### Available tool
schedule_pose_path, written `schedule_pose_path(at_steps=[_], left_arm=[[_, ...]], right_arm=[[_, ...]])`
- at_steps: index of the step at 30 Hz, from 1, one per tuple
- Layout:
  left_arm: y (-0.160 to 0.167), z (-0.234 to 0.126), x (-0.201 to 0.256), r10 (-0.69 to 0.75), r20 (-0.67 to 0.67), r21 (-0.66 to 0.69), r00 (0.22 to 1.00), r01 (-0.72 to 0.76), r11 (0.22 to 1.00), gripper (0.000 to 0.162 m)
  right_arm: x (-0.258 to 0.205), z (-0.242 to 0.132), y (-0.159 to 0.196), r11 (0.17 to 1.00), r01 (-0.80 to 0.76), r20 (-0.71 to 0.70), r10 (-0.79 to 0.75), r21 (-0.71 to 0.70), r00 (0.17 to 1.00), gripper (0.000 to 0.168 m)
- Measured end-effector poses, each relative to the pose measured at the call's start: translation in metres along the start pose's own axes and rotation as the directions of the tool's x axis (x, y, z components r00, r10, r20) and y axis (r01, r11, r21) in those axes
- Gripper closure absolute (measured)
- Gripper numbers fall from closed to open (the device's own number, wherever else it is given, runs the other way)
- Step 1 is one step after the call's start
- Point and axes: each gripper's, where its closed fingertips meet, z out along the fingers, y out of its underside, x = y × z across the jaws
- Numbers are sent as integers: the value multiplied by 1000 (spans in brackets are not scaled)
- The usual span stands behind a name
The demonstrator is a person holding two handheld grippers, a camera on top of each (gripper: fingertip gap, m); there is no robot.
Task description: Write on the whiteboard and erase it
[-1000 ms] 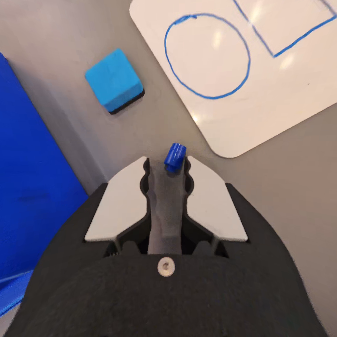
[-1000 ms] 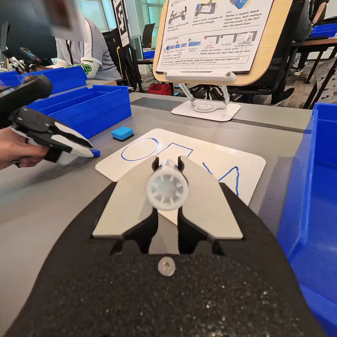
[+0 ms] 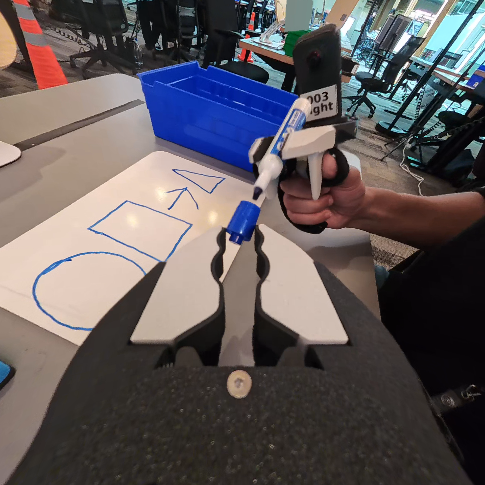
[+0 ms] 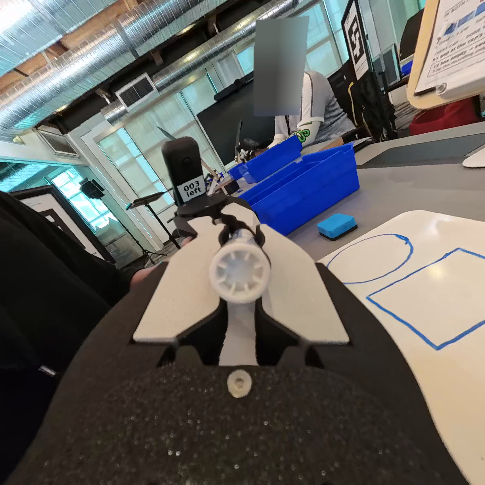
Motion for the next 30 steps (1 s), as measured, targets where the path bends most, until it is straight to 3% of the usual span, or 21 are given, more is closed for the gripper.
schedule_pose_path(at_steps=[4,9,16,25,30], left_arm=[[-1,6,8,7,-18,-2,1000,-7,1000,143],[6,16,14,37,11,-44,999,-36,998,144],[-12,13,19,-86,-51,89,995,90,992,142],[-11,16,27,-98,-102,96,990,108,990,128],[-12,12,18,-91,-70,111,993,98,989,135]], right_arm=[[3,6,15,997,25,-21,-27,-69,999,149],[3,3,16,999,-6,-9,5,-38,1000,149],[2,-3,7,969,-216,76,209,115,975,149],[14,-11,1,874,-444,194,410,196,891,149],[11,-11,3,865,-467,220,427,183,877,149]])
